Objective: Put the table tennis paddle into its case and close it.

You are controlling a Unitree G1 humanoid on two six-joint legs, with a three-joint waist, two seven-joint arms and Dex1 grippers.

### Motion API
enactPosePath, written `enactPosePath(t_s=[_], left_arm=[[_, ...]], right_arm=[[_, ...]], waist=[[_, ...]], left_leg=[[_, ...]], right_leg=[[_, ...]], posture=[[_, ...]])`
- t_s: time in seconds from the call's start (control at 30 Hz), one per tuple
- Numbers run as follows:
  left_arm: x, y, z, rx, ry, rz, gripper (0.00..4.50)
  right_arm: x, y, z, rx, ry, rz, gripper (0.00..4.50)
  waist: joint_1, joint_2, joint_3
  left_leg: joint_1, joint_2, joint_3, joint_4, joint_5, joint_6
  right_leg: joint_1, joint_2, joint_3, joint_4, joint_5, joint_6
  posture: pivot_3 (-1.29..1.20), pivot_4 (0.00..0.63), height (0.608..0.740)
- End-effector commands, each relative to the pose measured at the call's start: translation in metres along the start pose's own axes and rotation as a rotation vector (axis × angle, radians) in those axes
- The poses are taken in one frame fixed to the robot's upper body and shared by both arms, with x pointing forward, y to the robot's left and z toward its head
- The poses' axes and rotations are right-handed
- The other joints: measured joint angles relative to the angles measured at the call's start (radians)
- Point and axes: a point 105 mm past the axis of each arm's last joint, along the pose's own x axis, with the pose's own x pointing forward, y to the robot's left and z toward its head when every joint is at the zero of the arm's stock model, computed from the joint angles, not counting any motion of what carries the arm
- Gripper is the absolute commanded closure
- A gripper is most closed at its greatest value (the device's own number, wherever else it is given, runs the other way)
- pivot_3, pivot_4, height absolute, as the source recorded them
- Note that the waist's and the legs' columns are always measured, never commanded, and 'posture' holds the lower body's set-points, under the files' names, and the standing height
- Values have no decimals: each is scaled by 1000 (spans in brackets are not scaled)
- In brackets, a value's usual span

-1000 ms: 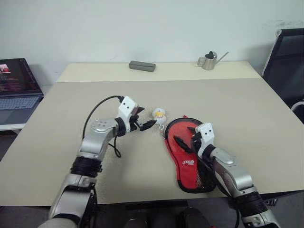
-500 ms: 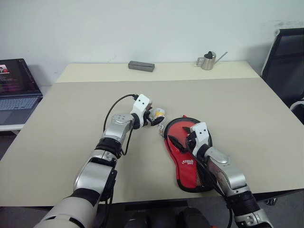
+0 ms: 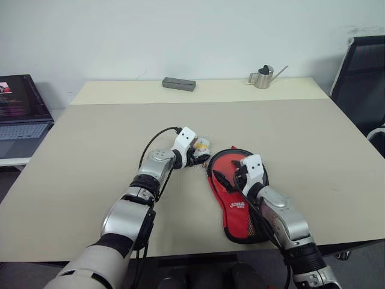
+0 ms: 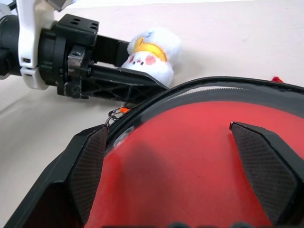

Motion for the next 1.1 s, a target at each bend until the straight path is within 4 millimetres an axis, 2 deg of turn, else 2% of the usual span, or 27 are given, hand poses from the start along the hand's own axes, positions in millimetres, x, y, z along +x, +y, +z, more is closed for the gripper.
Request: enactPosePath(t_s=[0.03, 0.17, 0.23, 0.43, 0.63, 0.73, 0.9, 1.1], left_arm=[[-1, 3, 4, 8, -13, 15, 2634], [-1, 0, -2, 15, -7, -2, 3900], [-3, 0, -5, 16, -4, -11, 4227], [-13, -1, -11, 31, -11, -43, 4246], [-25, -6, -6, 84, -16, -88, 4246], [-26, -10, 1, 92, -23, -103, 4246], [-26, -15, 17, 140, -30, -153, 4246], [-26, -8, 36, 183, -49, -147, 4247]], right_arm=[[-5, -7, -1, -9, 9, -35, 0], [-10, -10, -1, -26, 30, -38, 0], [-12, -8, -2, -51, 40, -17, 0], [-11, -4, -13, -121, 100, -1, 0], [-11, 1, -24, -164, 169, 11, 0], [-10, 4, -29, -196, 196, 19, 0], [-11, 10, -38, -140, 253, 29, 0], [-13, 11, -49, -117, 308, 42, 0]], waist=[[0, 0, 0], [0, 0, 0], [0, 0, 0], [-4, 0, 0], [-8, 0, -1], [-6, -1, -2], [-5, -1, -3], [-5, -1, -3]], left_leg=[[0, 0, 0, 0, 0, 0], [0, 0, 0, 0, 0, 0], [0, 0, 0, 1, 0, 0], [0, 0, 0, 1, 0, 0], [0, 0, 0, 1, 0, 0], [0, 0, 0, 1, 0, 0], [0, 0, -1, 1, 0, 0], [0, 0, -1, 1, 0, 0]], right_leg=[[0, 0, 0, 0, 0, 0], [0, 0, 0, 0, 0, 0], [0, 0, 0, 0, 0, 1], [0, 1, 0, 0, 0, 1], [0, 1, 1, 0, 0, 0], [0, 1, 1, 0, 0, 0], [1, 1, 0, 0, 0, 0], [1, 1, 0, 0, 0, 0]], posture=[[0, 150, 740], [0, 150, 740], [0, 150, 740], [0, 150, 740], [0, 150, 740], [0, 150, 740], [0, 150, 740], [0, 150, 740]])
